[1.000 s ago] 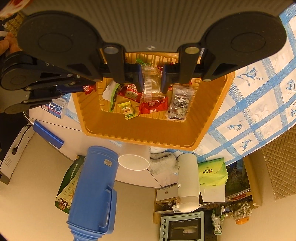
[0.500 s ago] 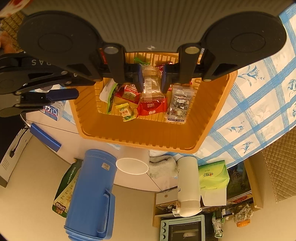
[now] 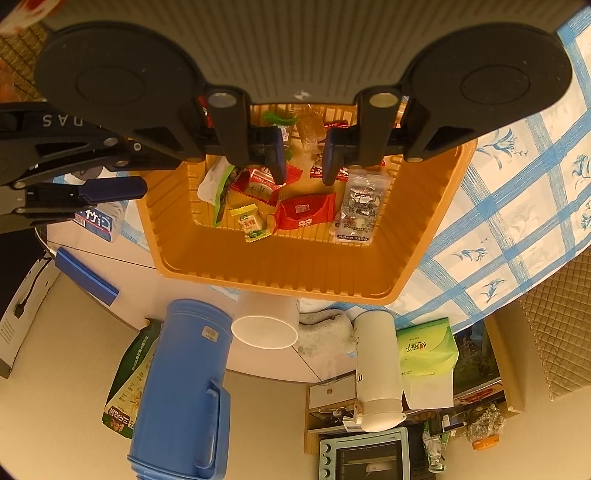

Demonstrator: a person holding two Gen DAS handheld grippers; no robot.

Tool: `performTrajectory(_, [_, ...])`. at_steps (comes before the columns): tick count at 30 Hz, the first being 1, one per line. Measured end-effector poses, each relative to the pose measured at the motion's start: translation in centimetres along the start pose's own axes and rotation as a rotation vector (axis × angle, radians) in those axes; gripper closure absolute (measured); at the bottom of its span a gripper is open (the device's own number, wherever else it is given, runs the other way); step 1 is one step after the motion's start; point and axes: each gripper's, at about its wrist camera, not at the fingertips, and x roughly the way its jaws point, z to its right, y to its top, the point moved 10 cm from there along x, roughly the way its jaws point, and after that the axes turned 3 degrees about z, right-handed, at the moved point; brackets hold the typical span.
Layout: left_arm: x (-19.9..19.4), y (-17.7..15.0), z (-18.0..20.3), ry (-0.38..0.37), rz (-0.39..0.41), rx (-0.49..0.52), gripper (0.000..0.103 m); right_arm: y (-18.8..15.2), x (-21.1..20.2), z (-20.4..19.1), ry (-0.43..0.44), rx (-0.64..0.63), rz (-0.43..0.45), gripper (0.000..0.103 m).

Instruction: Organize snacks

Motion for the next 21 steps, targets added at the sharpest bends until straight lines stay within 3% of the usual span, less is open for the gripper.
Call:
performTrajectory(3, [-0.5, -0.1, 0.2, 0.013, 0.003, -0.005, 0.079, 0.0, -0.4, 0.0, 0.007, 0.000, 0.006, 0.053])
performTrajectory(6, [-1.5, -0.3, 0.0, 0.041, 0.011, -0.026, 0.062, 0.0, -1.0, -0.2, 0.011, -0.004, 0.016, 0.047])
performTrajectory(12, [-5.2, -1.6, -0.6, 0.095, 0.032, -0.083, 0.048, -0.6, -2.9, -1.1, 0.037, -0.013, 0.038, 0.032])
performTrajectory(21, [-12.0, -6.0, -1.0, 0.201, 0.036, -0.211, 0.032, -3.3, -6.3, -4.2, 0.120, -0.076, 0.037, 0.020])
